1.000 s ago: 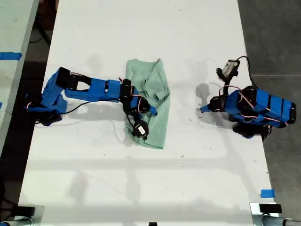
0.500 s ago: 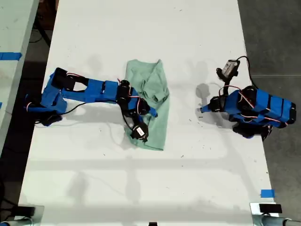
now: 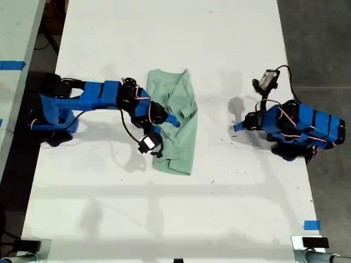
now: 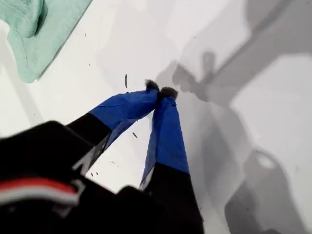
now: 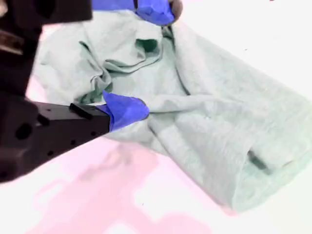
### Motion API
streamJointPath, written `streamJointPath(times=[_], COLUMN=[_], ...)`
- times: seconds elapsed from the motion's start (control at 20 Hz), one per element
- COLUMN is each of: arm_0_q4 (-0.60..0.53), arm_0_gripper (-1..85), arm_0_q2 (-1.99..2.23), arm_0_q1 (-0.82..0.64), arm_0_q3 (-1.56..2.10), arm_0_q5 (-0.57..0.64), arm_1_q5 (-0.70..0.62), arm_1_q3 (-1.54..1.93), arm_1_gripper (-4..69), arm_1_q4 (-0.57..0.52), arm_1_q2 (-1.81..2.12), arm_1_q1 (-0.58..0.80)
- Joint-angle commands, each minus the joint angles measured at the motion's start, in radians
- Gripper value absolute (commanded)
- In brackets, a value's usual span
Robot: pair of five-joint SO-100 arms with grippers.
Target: Fold t shirt
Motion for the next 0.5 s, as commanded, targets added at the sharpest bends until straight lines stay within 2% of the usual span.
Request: streamJointPath(times=[0.0,0.05,0.15,0.25,0.45], arm_0_q4=[0.029,0.020,-0.014,-0.074,-0.170], arm_0_gripper=[27.1,25.7,13.8,9.5,7.6], arm_0_q2=[0.319,0.459,0.735,0.945,1.094], arm_0_q1=[-0.021,-0.018,-0.009,-0.021,-0.112], arm_0_q3=[0.239,0.385,0.653,0.890,1.216], arm_0_q5=[-0.103,-0.147,-0.221,-0.229,-0.121], arm_1_q5=[-0.012,-0.012,-0.012,-0.014,-0.014], arm_1_q3=[0.032,0.032,0.032,0.032,0.032], arm_1_gripper=[1.3,1.3,1.3,1.3,1.3], arm_1_q4=[-0.014,-0.014,-0.015,-0.015,-0.015], arm_1_q2=[0.011,0.011,0.011,0.011,0.011], arm_1_q1=[0.002,0.002,0.003,0.005,0.008])
